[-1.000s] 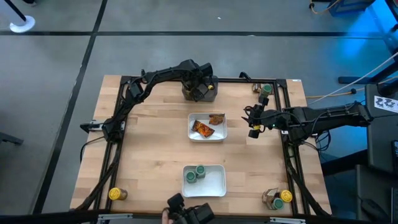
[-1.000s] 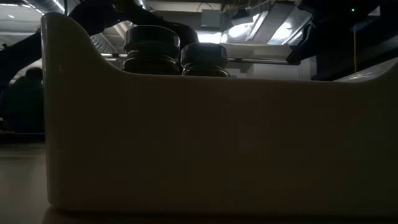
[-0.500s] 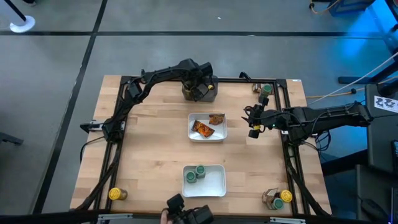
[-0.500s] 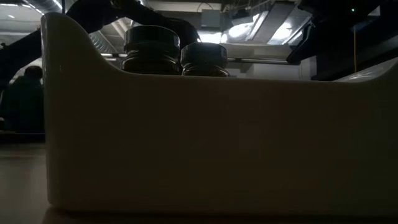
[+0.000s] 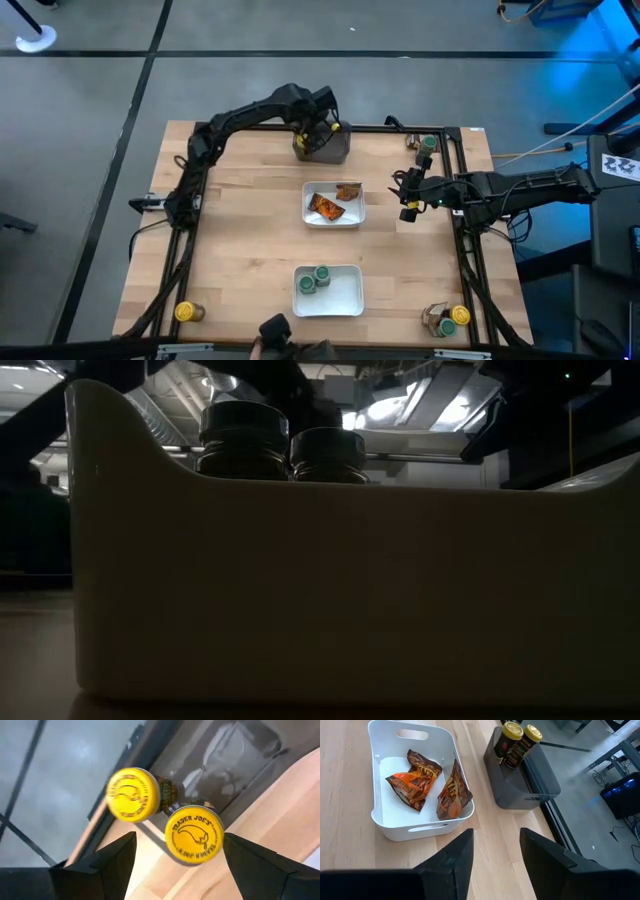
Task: Sort spices by type
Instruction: Put the orange seasoning bag into the top white bin
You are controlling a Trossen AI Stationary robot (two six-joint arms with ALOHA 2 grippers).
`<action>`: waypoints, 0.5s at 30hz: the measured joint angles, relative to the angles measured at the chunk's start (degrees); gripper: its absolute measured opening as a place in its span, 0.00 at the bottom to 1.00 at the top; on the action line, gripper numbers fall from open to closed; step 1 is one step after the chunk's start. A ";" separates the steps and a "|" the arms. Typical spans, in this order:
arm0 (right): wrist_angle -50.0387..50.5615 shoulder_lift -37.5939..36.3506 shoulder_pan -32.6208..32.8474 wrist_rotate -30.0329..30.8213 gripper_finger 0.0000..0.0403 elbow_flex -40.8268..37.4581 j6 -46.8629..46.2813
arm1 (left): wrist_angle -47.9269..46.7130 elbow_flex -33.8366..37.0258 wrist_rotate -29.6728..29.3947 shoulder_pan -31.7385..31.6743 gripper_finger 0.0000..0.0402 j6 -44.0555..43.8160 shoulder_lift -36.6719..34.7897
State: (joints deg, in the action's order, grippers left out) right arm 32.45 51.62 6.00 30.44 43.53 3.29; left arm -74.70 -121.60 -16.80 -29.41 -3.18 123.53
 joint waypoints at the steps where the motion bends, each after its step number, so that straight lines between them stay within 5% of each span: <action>1: 0.02 0.00 0.00 0.00 0.40 0.00 0.00 | 0.03 -0.02 -0.17 0.24 0.70 0.00 -0.81; 15: 0.02 -0.01 0.00 0.00 0.40 0.00 0.13 | -12.70 0.00 -0.31 11.70 0.70 -6.90 -9.77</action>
State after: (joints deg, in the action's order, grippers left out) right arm 32.47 51.62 6.00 30.44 43.53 3.42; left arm -87.40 -121.60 -17.11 -17.71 -10.08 113.75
